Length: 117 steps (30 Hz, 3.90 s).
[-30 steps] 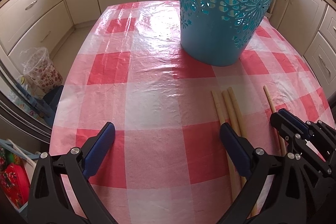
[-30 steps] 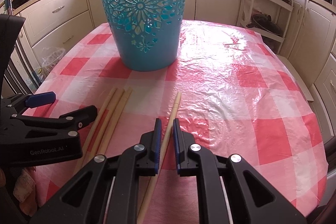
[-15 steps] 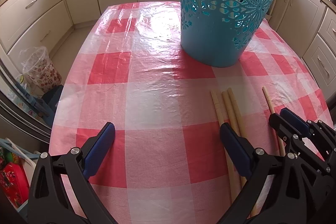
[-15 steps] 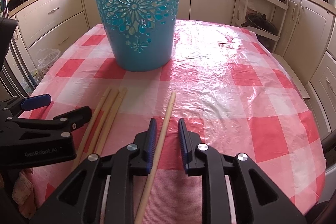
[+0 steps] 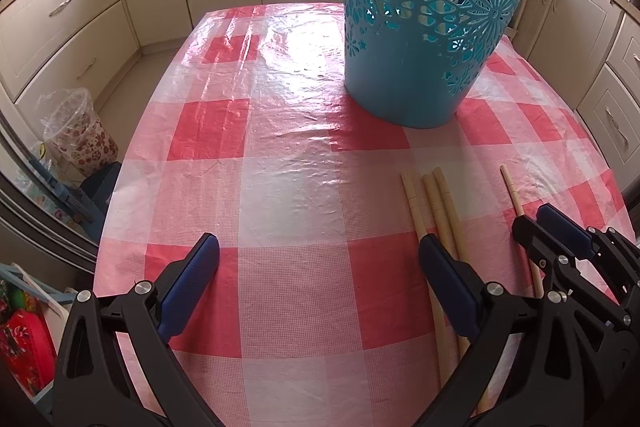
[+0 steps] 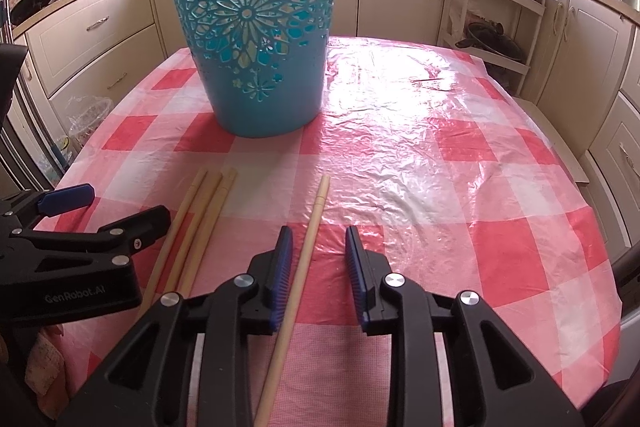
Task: Organize utensils
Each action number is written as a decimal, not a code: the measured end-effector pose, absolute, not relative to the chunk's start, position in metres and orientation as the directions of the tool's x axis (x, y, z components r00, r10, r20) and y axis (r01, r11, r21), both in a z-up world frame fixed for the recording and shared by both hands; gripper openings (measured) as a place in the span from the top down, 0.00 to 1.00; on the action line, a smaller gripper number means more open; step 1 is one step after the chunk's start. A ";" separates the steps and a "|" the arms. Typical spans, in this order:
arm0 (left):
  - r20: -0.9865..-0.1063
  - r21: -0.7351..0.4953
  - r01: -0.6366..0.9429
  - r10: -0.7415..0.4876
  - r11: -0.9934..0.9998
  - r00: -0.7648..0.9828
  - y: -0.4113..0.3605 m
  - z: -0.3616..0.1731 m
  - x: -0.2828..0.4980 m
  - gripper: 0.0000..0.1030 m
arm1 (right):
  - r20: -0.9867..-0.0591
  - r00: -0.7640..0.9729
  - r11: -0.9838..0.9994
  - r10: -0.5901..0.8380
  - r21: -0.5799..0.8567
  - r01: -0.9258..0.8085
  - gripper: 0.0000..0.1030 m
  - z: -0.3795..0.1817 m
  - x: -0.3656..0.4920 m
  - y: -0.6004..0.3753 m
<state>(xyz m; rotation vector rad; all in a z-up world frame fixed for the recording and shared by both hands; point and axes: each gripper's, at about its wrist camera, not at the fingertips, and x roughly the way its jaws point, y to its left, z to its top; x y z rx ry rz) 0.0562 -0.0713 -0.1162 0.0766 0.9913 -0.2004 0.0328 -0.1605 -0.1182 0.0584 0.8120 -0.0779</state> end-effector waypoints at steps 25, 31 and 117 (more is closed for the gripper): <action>-0.844 0.016 0.187 -0.087 0.982 0.530 -0.074 -0.118 0.055 0.08 | -0.730 0.683 0.998 -0.011 0.036 0.054 0.62 -0.118 0.034 -0.159; -0.844 0.024 0.177 -0.075 0.984 0.531 -0.075 -0.118 0.054 0.07 | -0.731 0.683 0.998 -0.002 0.040 0.046 0.59 -0.118 0.034 -0.160; -0.837 0.031 0.197 -0.083 0.980 0.541 -0.072 -0.121 0.116 0.06 | -0.824 0.564 0.992 -0.059 0.016 0.127 0.06 -0.123 0.100 -0.207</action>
